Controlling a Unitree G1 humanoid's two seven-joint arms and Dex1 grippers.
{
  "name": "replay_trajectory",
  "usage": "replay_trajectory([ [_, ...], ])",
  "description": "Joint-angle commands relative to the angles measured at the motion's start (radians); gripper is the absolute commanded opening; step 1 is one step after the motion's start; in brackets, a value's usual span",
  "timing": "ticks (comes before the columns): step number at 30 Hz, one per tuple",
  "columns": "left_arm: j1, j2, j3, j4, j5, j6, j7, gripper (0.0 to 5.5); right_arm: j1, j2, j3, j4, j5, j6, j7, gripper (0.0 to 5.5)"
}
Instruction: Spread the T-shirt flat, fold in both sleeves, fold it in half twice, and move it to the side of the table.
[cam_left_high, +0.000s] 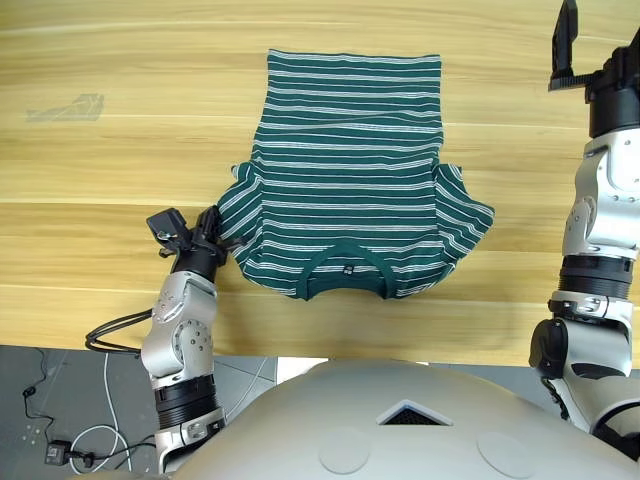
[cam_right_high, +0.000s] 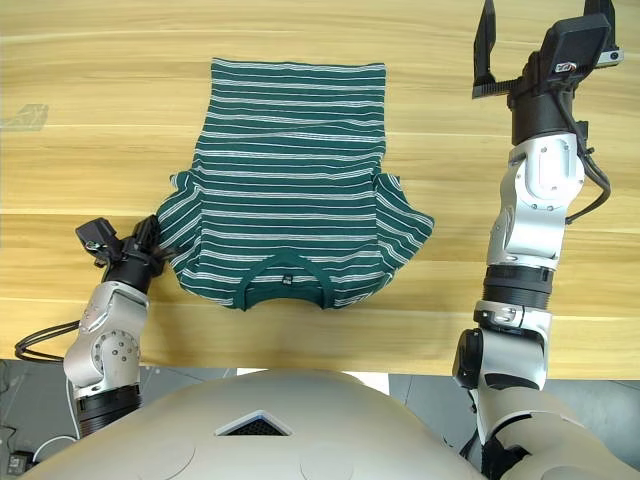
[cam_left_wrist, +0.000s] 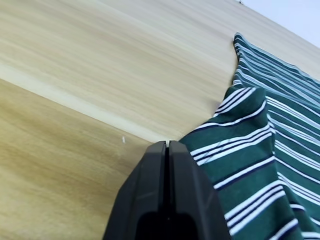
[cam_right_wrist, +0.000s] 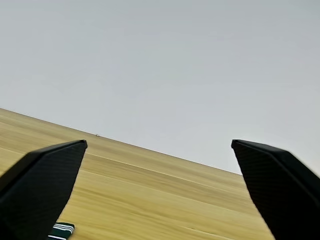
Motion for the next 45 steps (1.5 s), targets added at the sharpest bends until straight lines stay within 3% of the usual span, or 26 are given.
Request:
replay_trajectory([
  [1,0.016,-0.014,-0.003,0.016,0.024,0.012,0.008,0.04,-0.012,0.010,0.007,0.012,-0.006,-0.002,-0.001,5.40],
  [16,0.107,-0.021,-0.185,-0.155,0.146,-0.215,-0.169,0.04,-0.017,0.017,0.043,0.048,-0.011,-0.017,0.017,5.40],
  [24,0.150,0.045,-0.372,-0.217,0.312,-0.294,-0.242,0.04,-0.017,0.021,0.057,0.065,-0.018,-0.025,0.026,5.40],
  [34,0.098,0.063,-0.397,-0.109,0.464,-0.209,-0.150,0.04,0.006,0.027,0.057,0.058,-0.019,-0.033,0.026,5.40],
  [43,0.157,0.077,-0.449,-0.176,0.308,-0.235,-0.314,1.52,0.053,0.037,0.062,-0.011,0.071,0.048,0.115,5.40],
  [45,0.182,0.096,-0.473,-0.217,0.273,-0.270,-0.375,1.52,0.081,0.044,0.046,-0.060,0.161,0.123,0.171,5.40],
])
